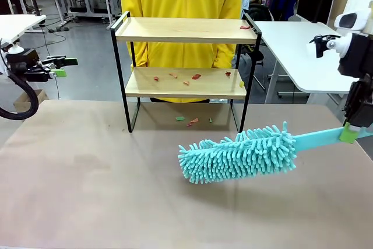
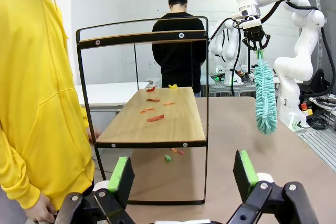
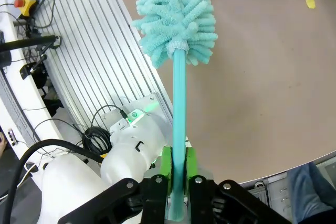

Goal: Clean the shelf.
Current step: Clean the specific section of the Shelf indicated by the human with the Duster.

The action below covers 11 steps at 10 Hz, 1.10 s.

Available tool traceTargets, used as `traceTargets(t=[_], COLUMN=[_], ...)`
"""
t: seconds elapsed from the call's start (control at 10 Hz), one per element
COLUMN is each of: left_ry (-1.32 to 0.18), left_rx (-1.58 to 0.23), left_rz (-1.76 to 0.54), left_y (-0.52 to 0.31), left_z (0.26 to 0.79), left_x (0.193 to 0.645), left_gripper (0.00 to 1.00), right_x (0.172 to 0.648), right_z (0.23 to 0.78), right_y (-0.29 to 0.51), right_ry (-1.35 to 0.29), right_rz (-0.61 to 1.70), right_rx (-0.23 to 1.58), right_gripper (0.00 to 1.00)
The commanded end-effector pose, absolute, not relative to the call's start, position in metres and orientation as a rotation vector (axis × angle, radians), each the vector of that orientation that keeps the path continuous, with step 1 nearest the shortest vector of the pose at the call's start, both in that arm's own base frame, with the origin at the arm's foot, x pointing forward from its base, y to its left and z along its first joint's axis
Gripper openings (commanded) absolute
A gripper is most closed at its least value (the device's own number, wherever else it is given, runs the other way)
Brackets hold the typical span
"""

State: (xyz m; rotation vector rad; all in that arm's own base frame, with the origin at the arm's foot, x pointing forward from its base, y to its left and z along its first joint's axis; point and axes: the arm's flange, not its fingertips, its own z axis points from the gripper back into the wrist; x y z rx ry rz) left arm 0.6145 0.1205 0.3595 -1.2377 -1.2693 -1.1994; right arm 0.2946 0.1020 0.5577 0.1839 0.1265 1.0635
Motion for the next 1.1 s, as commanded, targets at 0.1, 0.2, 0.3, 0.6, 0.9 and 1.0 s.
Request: traceTargets(t=[0.1,0.2,0.3,0.6,0.9,1.0], left_ry=[-1.281,-1.281,-1.281,-1.281,-1.281,-1.281], left_rx=[-1.232,-1.232,-1.232,-1.232,-1.232,-1.232], left_rz=[-1.206,-1.206,-1.206,-1.206,-1.206,-1.206], left_y=[0.121,0.121,0.121,0.121,0.121,0.121], left_z=[0.3614,0.3614,0.3614,0.3614,0.3614,0.3614], left_x=[0.6125,0.6125,0.6125,0.6125,0.6125,0.6125], left_gripper=[1.0,1.0,1.0,1.0,1.0,1.0], right_x=[0.2956,0.2956,0.2956,0.2956,0.2956,0.2956], right_z=[0.5589,0.5589,0.5589,0.5589,0.5589,0.5589], right_y=[0.1028,0.1028,0.1028,0.1028,0.1028,0.1028], right_ry=[0.118,0.118,0.118,0.118,0.118,0.118], right_rz=[1.058,1.058,1.058,1.058,1.058,1.058], right_rx=[0.181,0.181,0.181,0.181,0.181,0.181], right_gripper=[0.13,0.13,0.13,0.13,0.13,0.13])
